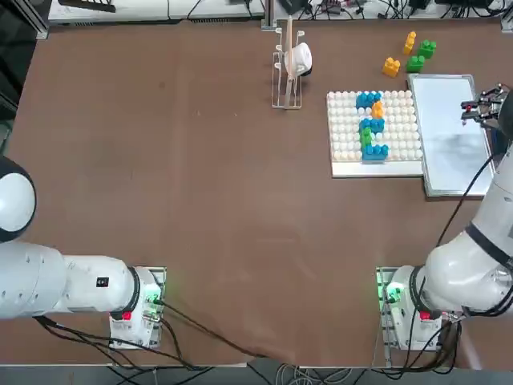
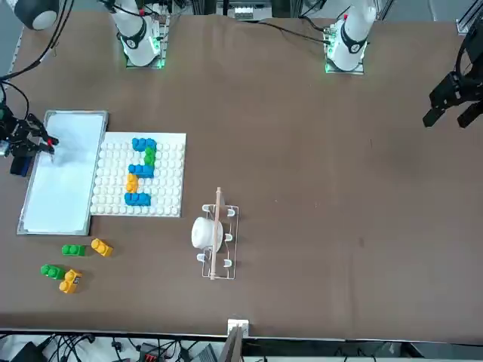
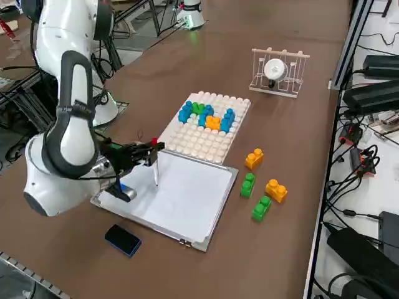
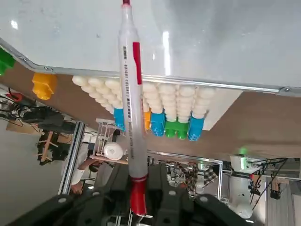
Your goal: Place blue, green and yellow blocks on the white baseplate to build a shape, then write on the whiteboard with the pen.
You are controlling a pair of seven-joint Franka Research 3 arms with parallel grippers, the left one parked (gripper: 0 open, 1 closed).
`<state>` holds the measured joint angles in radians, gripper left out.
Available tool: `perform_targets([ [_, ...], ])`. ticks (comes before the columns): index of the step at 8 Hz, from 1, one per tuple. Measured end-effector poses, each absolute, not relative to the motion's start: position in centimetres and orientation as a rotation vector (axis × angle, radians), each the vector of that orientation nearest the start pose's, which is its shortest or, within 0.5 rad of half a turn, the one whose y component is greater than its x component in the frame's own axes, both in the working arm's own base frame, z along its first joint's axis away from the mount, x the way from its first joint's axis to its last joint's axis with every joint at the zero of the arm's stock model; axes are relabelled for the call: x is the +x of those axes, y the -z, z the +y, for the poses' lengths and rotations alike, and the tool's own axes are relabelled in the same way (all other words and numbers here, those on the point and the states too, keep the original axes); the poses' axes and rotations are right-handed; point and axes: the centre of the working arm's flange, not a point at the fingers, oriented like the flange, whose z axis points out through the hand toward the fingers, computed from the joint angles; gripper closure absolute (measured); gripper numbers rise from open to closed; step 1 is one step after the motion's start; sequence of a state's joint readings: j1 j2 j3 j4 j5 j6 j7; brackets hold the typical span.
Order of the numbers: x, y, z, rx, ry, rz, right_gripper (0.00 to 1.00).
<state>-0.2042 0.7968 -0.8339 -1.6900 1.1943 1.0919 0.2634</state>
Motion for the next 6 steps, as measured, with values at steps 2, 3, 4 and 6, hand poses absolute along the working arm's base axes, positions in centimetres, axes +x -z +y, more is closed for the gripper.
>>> perform_targets([
  [2,43.9,-22.1,-38.3,-1.414,-0.768,1.456,0.81],
  [3,43.8,-21.7,-38.3,-1.410,-0.773,1.456,0.81],
  [4,43.8,-21.4,-38.3,-1.408,-0.777,1.458,0.81],
  [6,43.6,-20.9,-38.2,-1.403,-0.783,1.459,0.81],
])
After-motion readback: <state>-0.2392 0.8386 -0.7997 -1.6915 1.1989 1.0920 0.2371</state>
